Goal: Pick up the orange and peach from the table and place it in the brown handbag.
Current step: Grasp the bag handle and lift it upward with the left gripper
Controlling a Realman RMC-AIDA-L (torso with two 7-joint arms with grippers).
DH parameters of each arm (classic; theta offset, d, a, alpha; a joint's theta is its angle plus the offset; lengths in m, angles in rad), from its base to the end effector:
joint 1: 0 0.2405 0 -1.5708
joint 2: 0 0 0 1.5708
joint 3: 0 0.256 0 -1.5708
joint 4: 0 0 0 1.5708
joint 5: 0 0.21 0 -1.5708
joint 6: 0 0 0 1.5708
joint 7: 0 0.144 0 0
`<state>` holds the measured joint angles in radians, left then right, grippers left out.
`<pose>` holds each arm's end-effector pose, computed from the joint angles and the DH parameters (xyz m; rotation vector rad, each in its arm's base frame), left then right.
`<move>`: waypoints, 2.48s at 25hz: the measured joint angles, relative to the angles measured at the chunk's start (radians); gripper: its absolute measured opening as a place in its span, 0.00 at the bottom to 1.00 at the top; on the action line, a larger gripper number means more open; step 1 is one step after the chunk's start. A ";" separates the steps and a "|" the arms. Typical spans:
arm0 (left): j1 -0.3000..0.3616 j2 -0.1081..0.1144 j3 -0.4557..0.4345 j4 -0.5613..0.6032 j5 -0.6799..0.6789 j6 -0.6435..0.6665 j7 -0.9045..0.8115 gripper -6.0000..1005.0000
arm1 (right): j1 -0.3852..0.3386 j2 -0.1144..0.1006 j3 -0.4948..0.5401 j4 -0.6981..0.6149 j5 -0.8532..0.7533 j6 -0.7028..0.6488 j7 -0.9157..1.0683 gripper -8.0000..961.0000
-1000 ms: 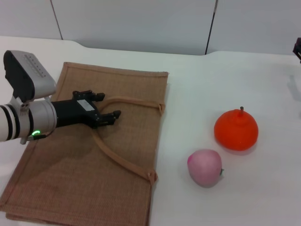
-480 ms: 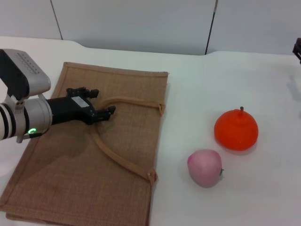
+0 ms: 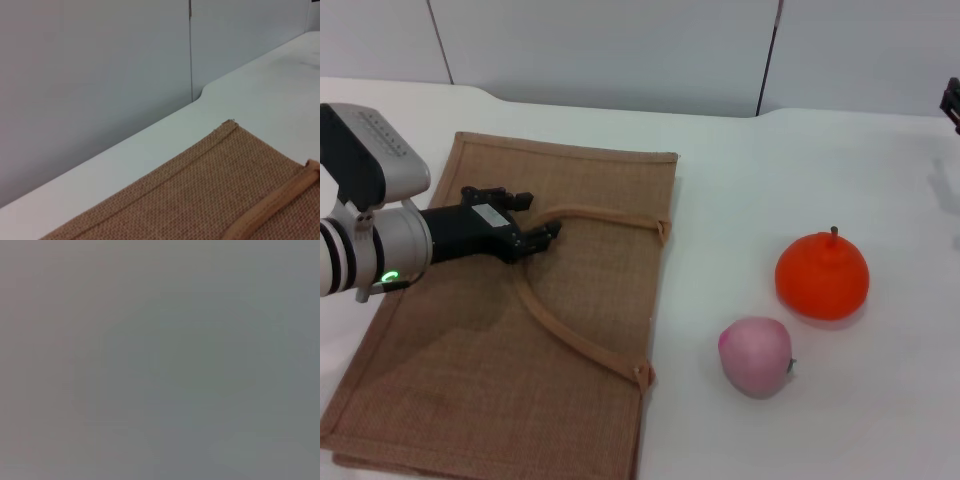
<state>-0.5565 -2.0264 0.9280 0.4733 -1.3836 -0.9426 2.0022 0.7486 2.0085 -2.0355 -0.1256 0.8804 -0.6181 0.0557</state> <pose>-0.3093 0.3817 -0.0123 -2.3969 -0.5263 -0.2819 0.3091 0.4409 0.0112 -1.5842 0.7211 0.4150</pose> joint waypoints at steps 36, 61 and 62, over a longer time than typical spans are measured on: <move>-0.064 -0.004 0.002 -0.086 -0.006 0.102 0.000 0.50 | 0.003 0.003 0.000 -0.003 0.000 0.000 0.000 0.81; 0.047 -0.006 0.007 0.281 -0.020 -0.126 -0.224 0.12 | -0.002 0.003 -0.024 -0.007 -0.014 0.000 -0.024 0.81; 0.060 -0.006 0.008 0.327 -0.012 -0.146 -0.253 0.12 | -0.002 0.003 -0.025 -0.008 -0.014 0.000 -0.029 0.81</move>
<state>-0.4967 -2.0327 0.9358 0.8007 -1.3959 -1.0881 1.7491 0.7466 2.0115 -2.0607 -0.1331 0.8666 -0.6182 0.0265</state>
